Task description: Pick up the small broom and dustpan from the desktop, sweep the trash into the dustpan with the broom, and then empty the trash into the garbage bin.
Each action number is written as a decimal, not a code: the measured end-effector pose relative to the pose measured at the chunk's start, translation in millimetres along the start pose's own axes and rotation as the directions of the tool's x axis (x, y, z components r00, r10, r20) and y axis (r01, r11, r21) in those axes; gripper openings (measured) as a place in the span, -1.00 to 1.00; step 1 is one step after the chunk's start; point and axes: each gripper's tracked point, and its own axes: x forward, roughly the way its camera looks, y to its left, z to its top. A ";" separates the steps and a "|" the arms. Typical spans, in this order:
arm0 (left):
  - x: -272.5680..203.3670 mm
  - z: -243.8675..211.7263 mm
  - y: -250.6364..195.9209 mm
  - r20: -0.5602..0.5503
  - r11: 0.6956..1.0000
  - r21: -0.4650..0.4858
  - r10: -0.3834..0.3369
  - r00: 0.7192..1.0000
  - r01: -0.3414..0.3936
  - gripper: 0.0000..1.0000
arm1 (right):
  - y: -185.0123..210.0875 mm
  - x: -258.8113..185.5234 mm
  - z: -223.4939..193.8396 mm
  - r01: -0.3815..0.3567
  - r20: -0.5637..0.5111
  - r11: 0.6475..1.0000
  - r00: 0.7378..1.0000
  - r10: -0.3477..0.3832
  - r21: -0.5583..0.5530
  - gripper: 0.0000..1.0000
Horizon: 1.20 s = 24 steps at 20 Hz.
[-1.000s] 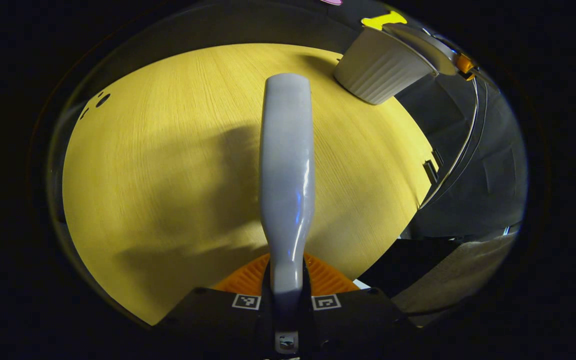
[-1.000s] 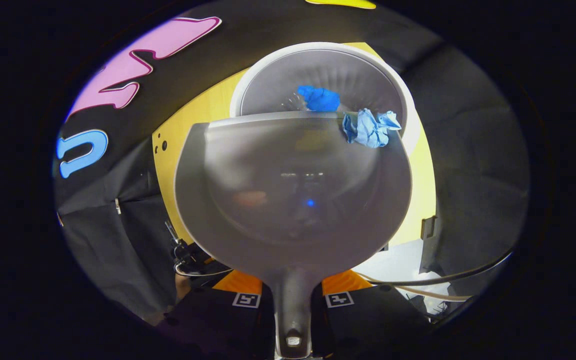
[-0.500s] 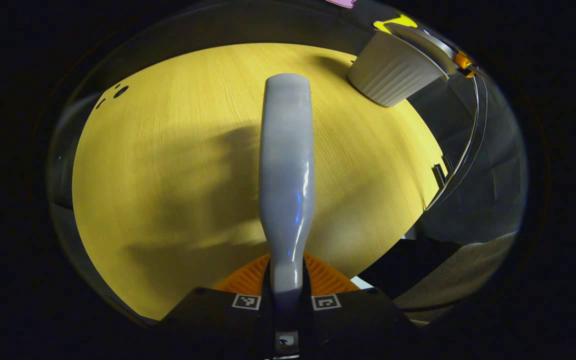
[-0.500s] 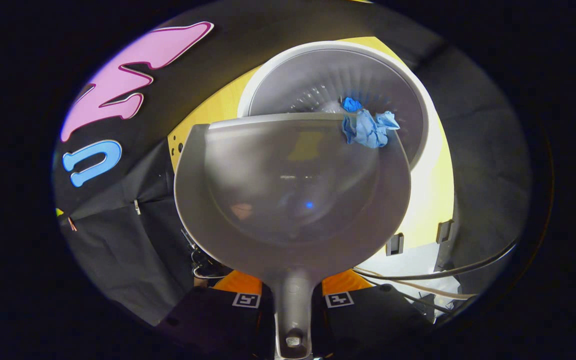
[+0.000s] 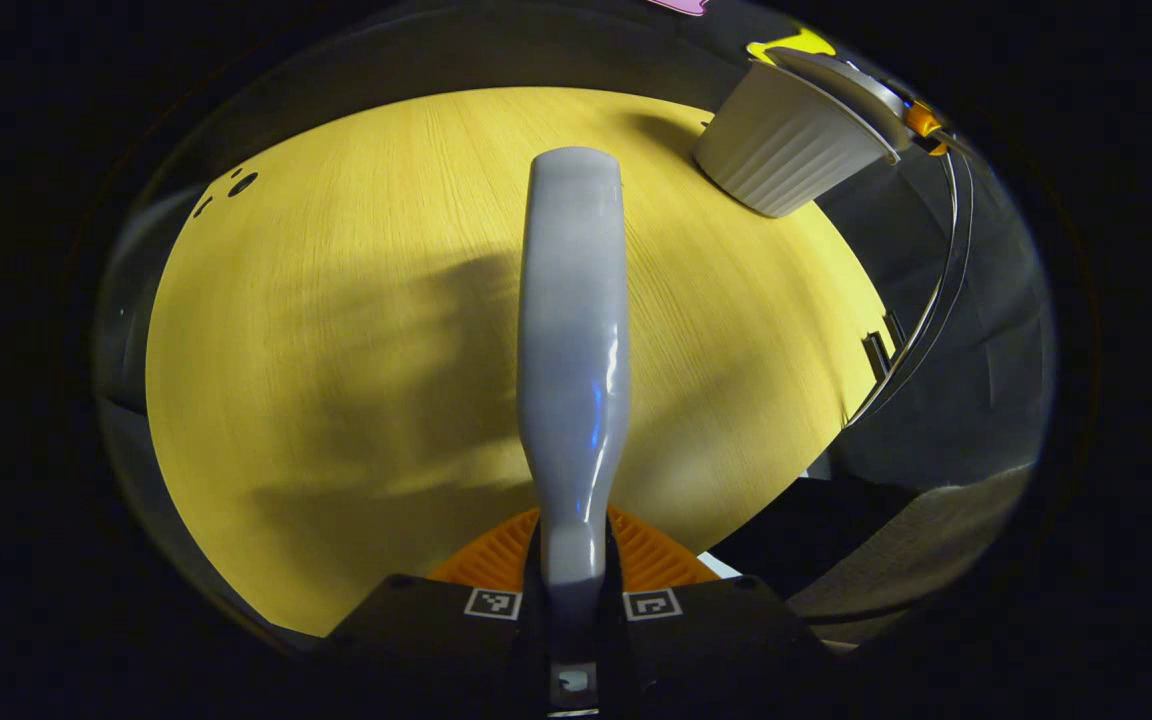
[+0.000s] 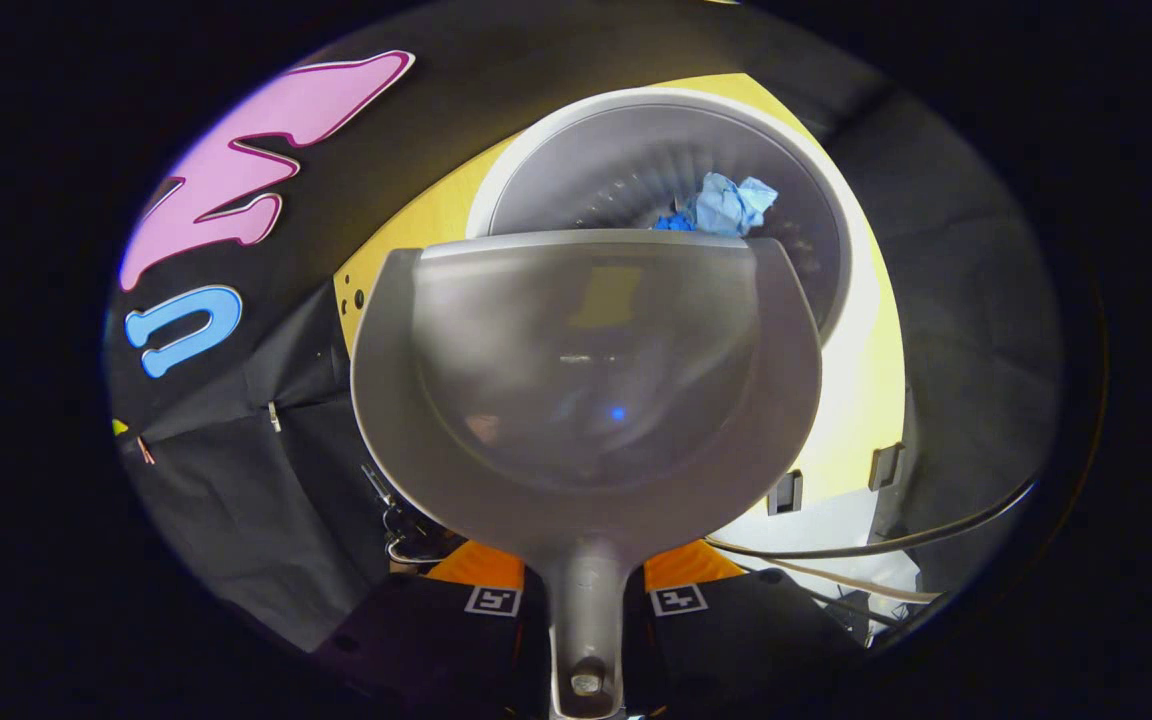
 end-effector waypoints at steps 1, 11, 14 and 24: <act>0.8 -0.4 0.2 0.002 1.000 -0.003 0.000 1.000 0.000 -0.55 | 2.1 -0.7 0.2 -0.004 0.005 1.000 1.000 0.004 -0.003 -0.36; 2.3 -1.4 0.9 0.025 1.000 0.007 -0.013 1.000 0.012 -0.55 | 24.0 -11.9 2.5 -0.011 0.231 0.998 0.973 0.026 -0.063 -0.36; 3.5 -0.9 4.0 0.031 1.000 0.026 -0.006 1.000 0.005 -0.55 | 30.0 -21.3 5.1 0.001 0.364 0.997 0.931 0.029 -0.080 -0.36; 5.6 -1.1 -5.2 0.048 0.997 -0.069 0.031 0.998 -0.028 -0.55 | 37.3 -34.6 -42.0 0.100 0.533 0.967 0.845 0.041 -0.233 -0.36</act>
